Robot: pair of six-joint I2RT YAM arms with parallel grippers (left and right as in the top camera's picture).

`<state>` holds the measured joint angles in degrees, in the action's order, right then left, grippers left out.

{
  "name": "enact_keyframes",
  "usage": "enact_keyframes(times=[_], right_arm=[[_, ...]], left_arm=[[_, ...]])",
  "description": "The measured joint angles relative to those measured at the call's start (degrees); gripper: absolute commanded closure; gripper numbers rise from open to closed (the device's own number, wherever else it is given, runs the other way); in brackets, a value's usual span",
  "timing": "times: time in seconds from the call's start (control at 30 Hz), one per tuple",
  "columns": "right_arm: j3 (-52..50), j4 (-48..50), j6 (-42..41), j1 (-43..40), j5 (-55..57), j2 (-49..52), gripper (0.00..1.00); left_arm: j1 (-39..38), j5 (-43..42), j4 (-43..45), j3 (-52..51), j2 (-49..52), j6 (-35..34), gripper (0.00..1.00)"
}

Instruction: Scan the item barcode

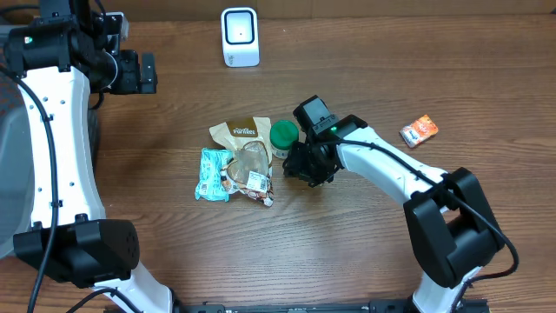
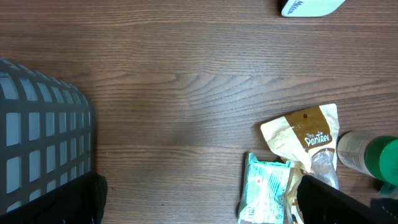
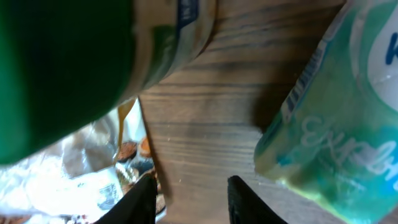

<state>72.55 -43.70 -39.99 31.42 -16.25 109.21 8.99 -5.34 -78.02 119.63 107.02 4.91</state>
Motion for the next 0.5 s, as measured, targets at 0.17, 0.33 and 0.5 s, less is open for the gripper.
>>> enact_keyframes(times=[0.17, 0.33, 0.5], right_arm=[[0.0, 0.4, -0.3, -0.1, 0.5, 2.1, 0.65], [0.0, 0.2, -0.3, -0.9, 0.8, 2.9, 0.65], [0.0, -2.4, 0.6, -3.9, 0.8, 2.9, 0.65]], left_arm=[[0.0, 0.0, 0.0, 0.0, 0.0, 0.0, 0.0], [0.0, 0.0, 0.0, 0.0, 0.0, 0.0, 0.0], [0.0, 0.0, 0.0, 0.0, 0.0, 0.0, 0.01]])
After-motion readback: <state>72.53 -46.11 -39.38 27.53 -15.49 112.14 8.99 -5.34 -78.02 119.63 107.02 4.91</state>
